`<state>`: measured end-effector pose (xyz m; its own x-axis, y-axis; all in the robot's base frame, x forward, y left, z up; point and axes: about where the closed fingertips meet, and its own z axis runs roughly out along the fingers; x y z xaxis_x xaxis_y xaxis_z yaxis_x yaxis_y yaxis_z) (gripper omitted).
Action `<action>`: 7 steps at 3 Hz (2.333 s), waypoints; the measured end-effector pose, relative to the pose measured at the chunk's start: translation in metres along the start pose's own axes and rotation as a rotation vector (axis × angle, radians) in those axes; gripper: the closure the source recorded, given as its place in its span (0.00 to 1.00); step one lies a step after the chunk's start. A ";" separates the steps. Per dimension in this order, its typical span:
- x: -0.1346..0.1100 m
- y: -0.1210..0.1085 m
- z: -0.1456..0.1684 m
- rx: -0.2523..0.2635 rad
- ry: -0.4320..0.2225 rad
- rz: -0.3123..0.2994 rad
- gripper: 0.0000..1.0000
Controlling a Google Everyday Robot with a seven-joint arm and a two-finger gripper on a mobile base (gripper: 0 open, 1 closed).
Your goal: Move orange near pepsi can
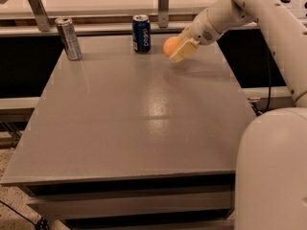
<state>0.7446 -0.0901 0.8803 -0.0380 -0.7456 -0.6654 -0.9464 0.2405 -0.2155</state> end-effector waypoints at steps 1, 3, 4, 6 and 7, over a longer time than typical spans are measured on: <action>-0.010 -0.009 0.025 -0.003 -0.041 0.003 1.00; -0.030 -0.016 0.051 -0.007 -0.075 -0.001 0.60; -0.030 -0.021 0.061 -0.002 -0.069 0.007 0.36; -0.021 -0.027 0.062 0.016 -0.057 0.019 0.00; -0.021 -0.027 0.062 0.015 -0.057 0.019 0.00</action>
Offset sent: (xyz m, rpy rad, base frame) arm 0.0403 0.0480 -0.0066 0.0851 -0.0288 0.0138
